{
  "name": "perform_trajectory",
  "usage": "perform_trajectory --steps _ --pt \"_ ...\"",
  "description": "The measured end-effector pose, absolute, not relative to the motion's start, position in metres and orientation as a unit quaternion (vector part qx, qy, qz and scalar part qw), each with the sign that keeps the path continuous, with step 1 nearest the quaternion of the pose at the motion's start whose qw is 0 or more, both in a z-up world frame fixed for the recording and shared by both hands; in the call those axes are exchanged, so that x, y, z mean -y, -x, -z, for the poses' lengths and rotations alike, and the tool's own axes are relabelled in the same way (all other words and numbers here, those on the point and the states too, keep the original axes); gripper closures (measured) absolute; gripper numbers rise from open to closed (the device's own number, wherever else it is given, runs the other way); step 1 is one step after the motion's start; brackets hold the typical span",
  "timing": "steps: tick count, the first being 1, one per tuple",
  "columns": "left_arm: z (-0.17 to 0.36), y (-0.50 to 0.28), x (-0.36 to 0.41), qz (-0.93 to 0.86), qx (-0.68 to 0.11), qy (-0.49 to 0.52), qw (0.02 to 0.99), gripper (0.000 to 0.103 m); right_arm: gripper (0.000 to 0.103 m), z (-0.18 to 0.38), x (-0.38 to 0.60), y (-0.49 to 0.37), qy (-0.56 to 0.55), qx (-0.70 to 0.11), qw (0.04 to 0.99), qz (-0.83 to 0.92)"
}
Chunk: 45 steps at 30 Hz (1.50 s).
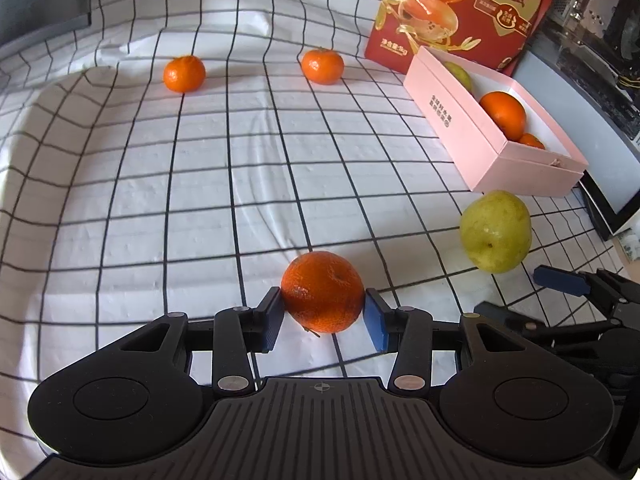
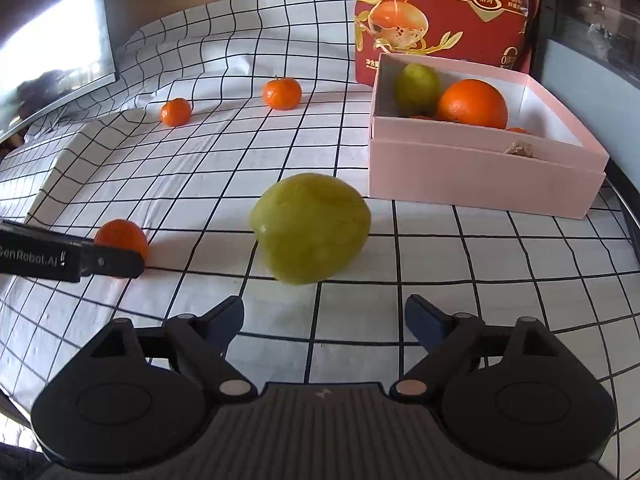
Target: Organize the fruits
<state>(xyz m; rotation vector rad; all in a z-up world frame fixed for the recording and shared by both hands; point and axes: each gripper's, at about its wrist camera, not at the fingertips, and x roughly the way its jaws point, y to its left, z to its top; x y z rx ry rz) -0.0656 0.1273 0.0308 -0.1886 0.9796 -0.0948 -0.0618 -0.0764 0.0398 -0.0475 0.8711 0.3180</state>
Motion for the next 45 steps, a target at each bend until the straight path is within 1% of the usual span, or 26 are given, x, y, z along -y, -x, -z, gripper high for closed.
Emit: perform_trajectory --steps 2,3,9,15,16,19,21,26,31,36,45 --pt "-0.031 0.067 -0.128 0.044 -0.467 0.098 0.878 0.055 0.001 -0.039 0.077 0.062 0.022 -0.43 0.889 -0.157" --pt "-0.031 0.068 -0.129 0.044 -0.467 0.099 0.878 0.055 0.0 -0.039 0.076 0.063 0.025 -0.436 0.886 -0.158" --pt "-0.031 0.066 -0.129 0.048 -0.471 0.097 0.876 0.055 0.0 -0.038 0.062 0.065 0.075 -0.452 0.876 -0.149" --pt "-0.032 0.066 -0.127 0.043 -0.471 0.095 0.876 0.054 0.0 -0.037 0.064 0.064 0.078 -0.453 0.875 -0.156" --pt "-0.032 0.066 -0.126 0.043 -0.471 0.091 0.876 0.054 0.001 -0.037 0.064 0.064 0.078 -0.454 0.874 -0.157" --pt "-0.032 0.066 -0.123 0.039 -0.472 0.087 0.877 0.054 0.008 -0.042 0.071 0.065 0.063 -0.459 0.872 -0.156" --pt "-0.032 0.064 -0.123 0.036 -0.476 0.087 0.874 0.054 0.008 -0.046 0.075 0.066 0.053 -0.463 0.871 -0.159" --pt "-0.032 0.064 -0.127 0.032 -0.479 0.105 0.871 0.054 0.009 -0.064 0.081 0.072 0.06 -0.428 0.89 -0.148" --pt "-0.032 0.065 -0.126 0.03 -0.476 0.102 0.873 0.054 0.009 -0.076 0.079 0.072 0.051 -0.413 0.896 -0.157" --pt "-0.032 0.065 -0.125 0.028 -0.475 0.101 0.874 0.054 0.009 -0.078 0.062 0.057 0.051 -0.404 0.898 -0.166" --pt "-0.032 0.067 -0.126 0.026 -0.471 0.101 0.876 0.055 0.009 -0.067 0.053 0.004 -0.004 -0.419 0.899 -0.127"
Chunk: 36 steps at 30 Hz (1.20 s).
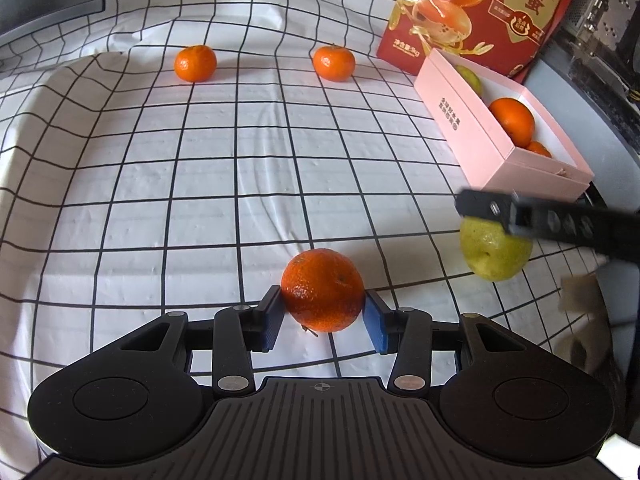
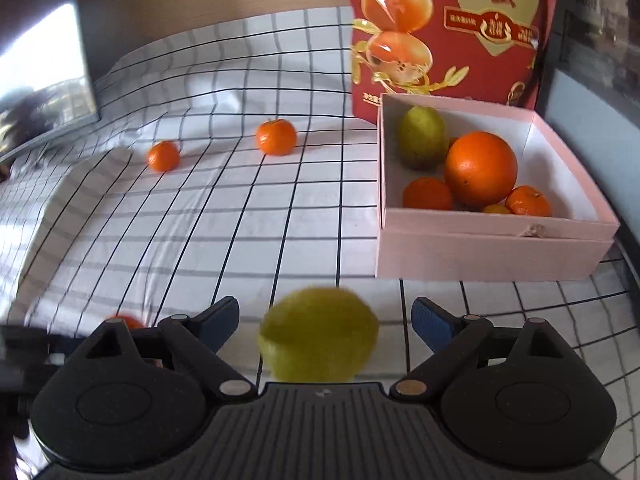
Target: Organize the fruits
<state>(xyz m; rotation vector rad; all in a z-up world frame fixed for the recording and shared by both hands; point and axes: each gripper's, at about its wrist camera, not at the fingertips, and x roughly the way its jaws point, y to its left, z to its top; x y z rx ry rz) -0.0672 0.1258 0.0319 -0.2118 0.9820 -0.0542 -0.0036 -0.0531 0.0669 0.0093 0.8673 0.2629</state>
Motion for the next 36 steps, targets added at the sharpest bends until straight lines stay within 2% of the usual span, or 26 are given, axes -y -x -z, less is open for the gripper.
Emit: perform_trajectory --steps 6,23,29,36 --pt "-0.033 0.066 -0.126 0.024 -0.47 0.108 0.875 0.055 0.012 -0.059 0.057 -0.008 0.001 -0.432 0.894 -0.119" --pt "-0.043 0.066 -0.118 0.048 -0.465 0.12 0.876 0.056 0.015 -0.056 0.093 0.058 0.023 -0.457 0.877 -0.148" --pt "-0.044 0.068 -0.121 0.029 -0.47 0.115 0.875 0.056 0.015 -0.069 0.084 0.067 0.044 -0.437 0.879 -0.186" --pt "-0.046 0.079 -0.131 0.009 -0.468 0.119 0.876 0.056 0.015 -0.066 0.041 0.069 0.131 -0.402 0.882 -0.21"
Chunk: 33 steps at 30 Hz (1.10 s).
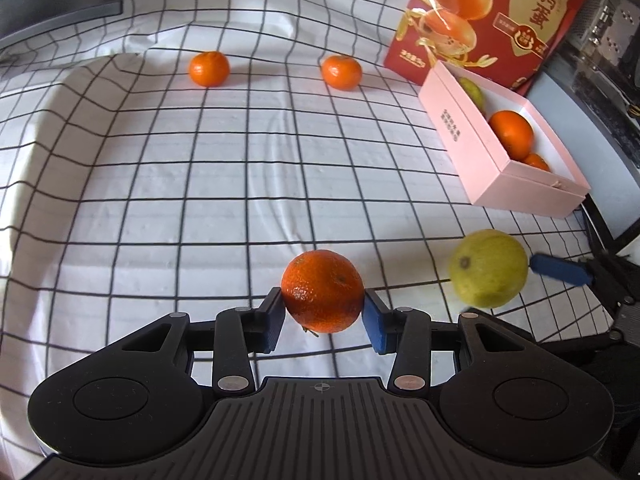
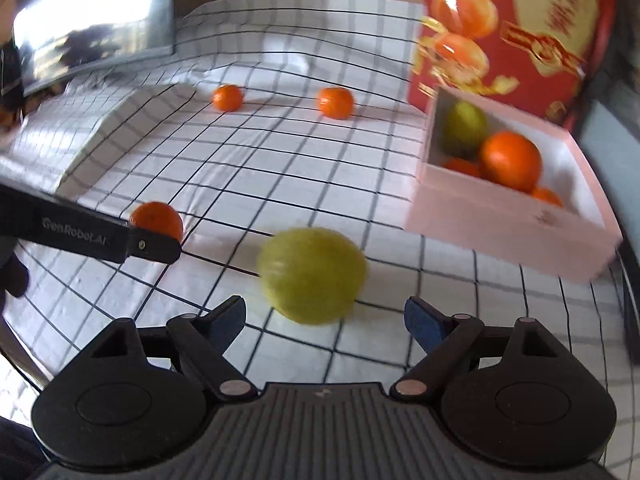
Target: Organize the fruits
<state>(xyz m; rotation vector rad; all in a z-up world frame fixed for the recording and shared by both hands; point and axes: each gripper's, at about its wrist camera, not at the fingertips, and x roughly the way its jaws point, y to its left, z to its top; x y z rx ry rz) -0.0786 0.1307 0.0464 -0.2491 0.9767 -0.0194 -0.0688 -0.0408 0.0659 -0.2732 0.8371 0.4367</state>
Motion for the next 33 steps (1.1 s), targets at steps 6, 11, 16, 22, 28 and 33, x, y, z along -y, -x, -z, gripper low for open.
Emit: perform_trajectory --steps 6,11,16,22,28,33 --pt "-0.047 0.088 -0.138 -0.007 -0.472 0.125 0.873 0.056 0.016 -0.055 0.013 0.063 0.216 -0.359 0.887 -0.195" --pt "-0.047 0.092 -0.138 -0.011 -0.478 0.126 0.869 0.056 0.023 -0.049 0.01 0.05 0.221 -0.365 0.883 -0.194" --pt "-0.05 0.092 -0.132 -0.004 -0.475 0.118 0.872 0.056 0.035 -0.051 0.016 0.042 0.186 -0.389 0.88 -0.2" --pt "-0.048 0.088 -0.125 0.01 -0.479 0.112 0.87 0.056 0.036 -0.064 0.039 0.046 0.144 -0.384 0.892 -0.191" --pt "-0.046 0.082 -0.113 0.03 -0.481 0.103 0.87 0.056 0.034 -0.075 0.069 0.053 0.101 -0.39 0.897 -0.181" --pt "-0.044 0.078 -0.106 0.042 -0.486 0.098 0.868 0.056 0.03 -0.078 0.086 0.063 0.077 -0.391 0.902 -0.17"
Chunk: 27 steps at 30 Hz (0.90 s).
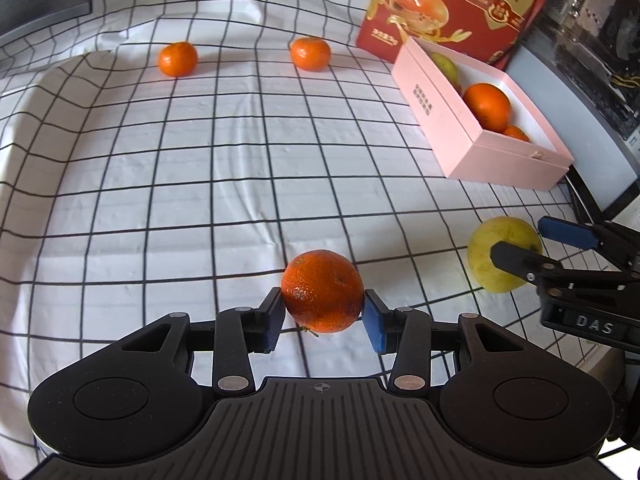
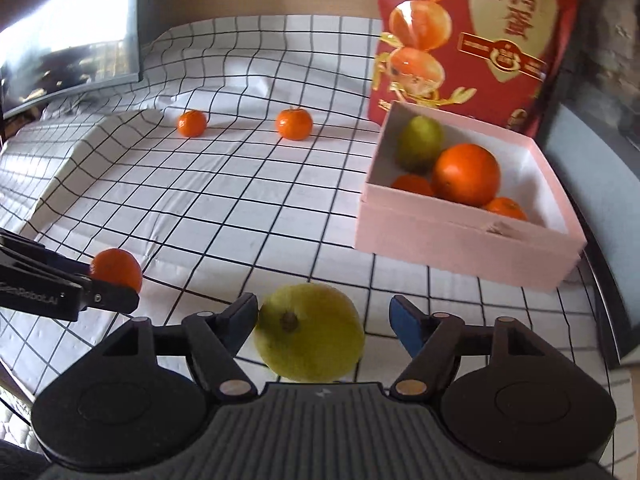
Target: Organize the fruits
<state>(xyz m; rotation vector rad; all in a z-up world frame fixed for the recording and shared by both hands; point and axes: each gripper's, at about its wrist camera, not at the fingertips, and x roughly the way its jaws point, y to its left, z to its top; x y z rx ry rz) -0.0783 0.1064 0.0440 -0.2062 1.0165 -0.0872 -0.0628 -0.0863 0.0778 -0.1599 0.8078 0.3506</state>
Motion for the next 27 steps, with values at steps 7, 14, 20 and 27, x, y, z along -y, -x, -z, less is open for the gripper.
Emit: perform_trajectory --steps 7,14,20,27 --pt "-0.042 0.078 -0.101 0.053 -0.49 0.096 0.865 0.056 0.029 -0.082 0.101 0.077 0.067 -0.387 0.906 -0.161" --pt "-0.043 0.079 -0.1 0.054 -0.49 0.094 0.865 0.056 0.028 -0.074 0.093 0.084 0.067 -0.399 0.898 -0.172" --pt "-0.044 0.08 -0.099 0.053 -0.489 0.09 0.866 0.056 0.028 -0.058 0.076 0.078 0.087 -0.41 0.892 -0.169" --pt "-0.046 0.084 -0.097 0.053 -0.488 0.09 0.866 0.056 0.028 -0.047 0.072 0.056 0.051 -0.423 0.892 -0.153"
